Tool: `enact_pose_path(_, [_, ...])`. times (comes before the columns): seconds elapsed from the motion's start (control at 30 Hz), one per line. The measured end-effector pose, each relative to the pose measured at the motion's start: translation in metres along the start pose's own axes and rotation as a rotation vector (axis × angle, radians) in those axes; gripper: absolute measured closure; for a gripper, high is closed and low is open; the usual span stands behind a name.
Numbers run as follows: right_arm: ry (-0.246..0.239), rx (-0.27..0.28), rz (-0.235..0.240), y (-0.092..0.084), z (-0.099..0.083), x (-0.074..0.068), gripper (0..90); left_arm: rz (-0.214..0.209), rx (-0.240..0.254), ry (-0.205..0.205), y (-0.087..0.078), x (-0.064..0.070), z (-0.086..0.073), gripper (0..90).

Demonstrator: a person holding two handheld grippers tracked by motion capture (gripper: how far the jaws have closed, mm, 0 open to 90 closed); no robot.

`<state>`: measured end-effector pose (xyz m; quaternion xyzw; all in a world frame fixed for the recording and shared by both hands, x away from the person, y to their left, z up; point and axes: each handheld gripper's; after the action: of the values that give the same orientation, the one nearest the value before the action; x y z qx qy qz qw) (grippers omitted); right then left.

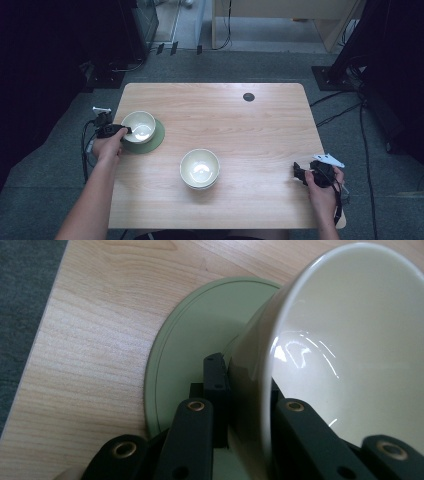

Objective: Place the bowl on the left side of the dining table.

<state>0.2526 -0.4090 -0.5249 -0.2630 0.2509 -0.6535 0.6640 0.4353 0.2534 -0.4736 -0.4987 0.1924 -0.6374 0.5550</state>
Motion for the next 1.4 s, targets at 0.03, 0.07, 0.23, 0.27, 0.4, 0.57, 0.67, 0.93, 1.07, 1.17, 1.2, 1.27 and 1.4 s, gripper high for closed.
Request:
enact_pose_path(0.03, [0.0,0.0,0.0,0.0,0.0,0.0,15.6,0.007,0.005,0.002,0.0,0.002,0.0,82.7])
enact_pose_path(0.07, [0.0,0.0,0.0,0.0,0.0,0.0,15.6,0.012,0.009,0.007,0.0,0.003,0.001,82.5])
enact_pose_path(0.23, [0.0,0.0,0.0,0.0,0.0,0.0,15.6,0.01,0.002,0.027,0.004,0.005,0.003,79.5])
enact_pose_path(0.27, [0.0,0.0,0.0,0.0,0.0,0.0,15.6,-0.003,-0.001,0.028,0.005,0.004,0.002,77.7])
enact_pose_path(0.4, [0.0,0.0,0.0,0.0,0.0,0.0,15.6,-0.036,0.012,0.063,0.004,0.003,0.001,73.1])
enact_pose_path(0.57, [0.0,0.0,0.0,0.0,0.0,0.0,15.6,-0.126,0.092,0.083,-0.008,0.0,-0.001,52.0])
enact_pose_path(0.67, [0.0,0.0,0.0,0.0,0.0,0.0,15.5,-0.103,0.103,0.124,-0.014,0.006,-0.002,35.0])
enact_pose_path(0.93, [0.001,0.0,0.0,0.0,0.0,0.0,15.6,0.066,0.187,0.269,-0.027,0.024,-0.015,18.8])
enact_pose_path(1.07, [0.001,0.0,0.0,0.0,0.0,0.0,15.6,0.104,0.222,0.296,-0.032,0.03,-0.022,18.4])
enact_pose_path(1.17, [0.001,0.0,0.0,0.0,0.0,0.0,15.6,0.139,0.241,0.334,-0.034,0.035,-0.027,17.6])
enact_pose_path(1.2, [0.001,0.0,0.0,0.0,0.0,0.0,15.6,0.139,0.247,0.343,-0.035,0.035,-0.03,17.4])
enact_pose_path(1.27, [0.001,0.0,0.0,0.0,0.0,0.0,15.6,0.147,0.251,0.348,-0.036,0.036,-0.033,16.8])
enact_pose_path(1.4, [0.001,0.0,0.0,0.0,0.0,0.0,15.5,0.162,0.251,0.341,-0.039,0.036,-0.038,17.0])
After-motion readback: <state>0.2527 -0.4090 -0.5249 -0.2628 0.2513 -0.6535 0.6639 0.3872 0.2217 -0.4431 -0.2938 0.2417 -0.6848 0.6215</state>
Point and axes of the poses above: each handheld gripper's, and its own axes: y roughly forward along the jaws, z roughly out of its top, x roughly to its right, and after that the axes turned 3 degrees about -y, right-handed
